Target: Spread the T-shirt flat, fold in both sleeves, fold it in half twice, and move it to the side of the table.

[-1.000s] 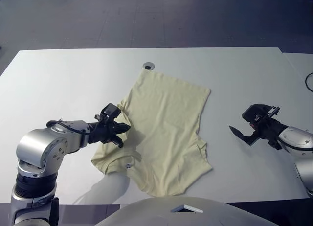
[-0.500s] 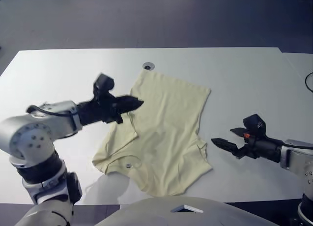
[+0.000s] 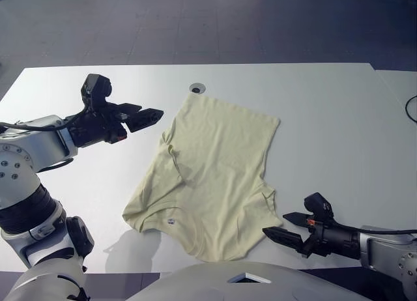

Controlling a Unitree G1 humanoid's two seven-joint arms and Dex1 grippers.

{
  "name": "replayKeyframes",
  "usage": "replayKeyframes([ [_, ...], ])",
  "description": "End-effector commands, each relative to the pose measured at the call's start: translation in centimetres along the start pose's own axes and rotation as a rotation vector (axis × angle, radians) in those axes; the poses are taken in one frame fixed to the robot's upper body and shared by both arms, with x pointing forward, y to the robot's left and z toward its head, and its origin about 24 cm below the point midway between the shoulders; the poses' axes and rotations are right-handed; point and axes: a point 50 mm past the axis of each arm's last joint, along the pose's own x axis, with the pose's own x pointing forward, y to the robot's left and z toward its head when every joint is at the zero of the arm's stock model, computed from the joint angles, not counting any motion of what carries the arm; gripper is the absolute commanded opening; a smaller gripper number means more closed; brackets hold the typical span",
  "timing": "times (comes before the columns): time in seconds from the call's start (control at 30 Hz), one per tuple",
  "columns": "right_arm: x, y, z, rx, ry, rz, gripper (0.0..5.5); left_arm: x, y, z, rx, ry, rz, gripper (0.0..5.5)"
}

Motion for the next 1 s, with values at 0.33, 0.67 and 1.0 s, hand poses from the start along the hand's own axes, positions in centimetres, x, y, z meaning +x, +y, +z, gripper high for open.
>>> replayKeyframes([
  [0.33,0.9,-0.4,-1.2,0.1,0.065,0.004,3.32,0.6,0.2,-1.1,-0.018,0.037,0.042,5.4],
  [0.67,0.8,-0.5,-0.9,0.068,0.093,-0.012,1.5,0.6,0.3,-1.3,-0.018,0.036,0.058,5.4],
  [1.0,-0.5,-2.0,1.3,-0.004,0.087,-0.089,0.02,0.7,0.4,-1.2,-0.014,0.034,0.063,5.4],
])
